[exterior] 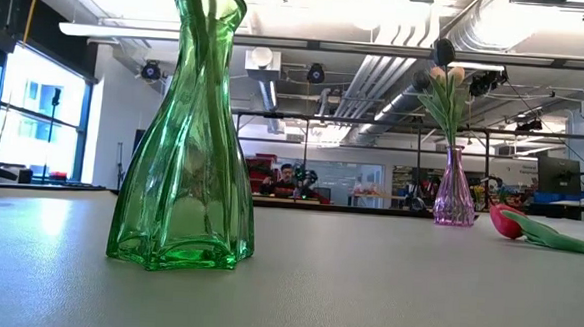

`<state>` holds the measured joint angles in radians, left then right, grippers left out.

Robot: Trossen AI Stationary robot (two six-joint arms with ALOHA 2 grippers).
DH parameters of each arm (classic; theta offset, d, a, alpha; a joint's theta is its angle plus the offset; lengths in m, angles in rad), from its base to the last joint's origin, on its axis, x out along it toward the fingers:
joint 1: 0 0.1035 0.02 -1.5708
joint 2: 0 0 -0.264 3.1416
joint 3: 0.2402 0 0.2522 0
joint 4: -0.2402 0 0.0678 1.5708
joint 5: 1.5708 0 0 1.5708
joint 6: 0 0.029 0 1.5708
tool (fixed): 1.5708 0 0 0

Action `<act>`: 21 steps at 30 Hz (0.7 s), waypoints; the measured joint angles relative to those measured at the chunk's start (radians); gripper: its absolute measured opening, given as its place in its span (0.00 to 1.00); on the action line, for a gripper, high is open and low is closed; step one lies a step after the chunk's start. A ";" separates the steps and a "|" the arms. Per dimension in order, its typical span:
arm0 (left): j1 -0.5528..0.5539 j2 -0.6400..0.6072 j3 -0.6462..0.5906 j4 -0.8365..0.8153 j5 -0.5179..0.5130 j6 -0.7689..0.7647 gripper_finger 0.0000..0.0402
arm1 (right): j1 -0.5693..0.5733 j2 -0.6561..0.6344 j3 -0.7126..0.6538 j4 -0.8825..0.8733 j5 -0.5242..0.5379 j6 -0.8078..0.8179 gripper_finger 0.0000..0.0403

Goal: Sort flowers into vase by color
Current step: Put the left red flower into the green vase

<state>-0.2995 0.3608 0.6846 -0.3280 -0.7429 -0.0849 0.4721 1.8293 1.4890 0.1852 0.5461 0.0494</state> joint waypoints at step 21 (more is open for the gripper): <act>0.000 0.000 0.000 -0.004 0.000 0.000 0.41 | 0.012 -0.005 -0.327 0.311 0.006 0.117 0.00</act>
<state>-0.2993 0.3611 0.6846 -0.3325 -0.7429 -0.0849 0.4836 1.8240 1.1618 0.4962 0.5520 0.1662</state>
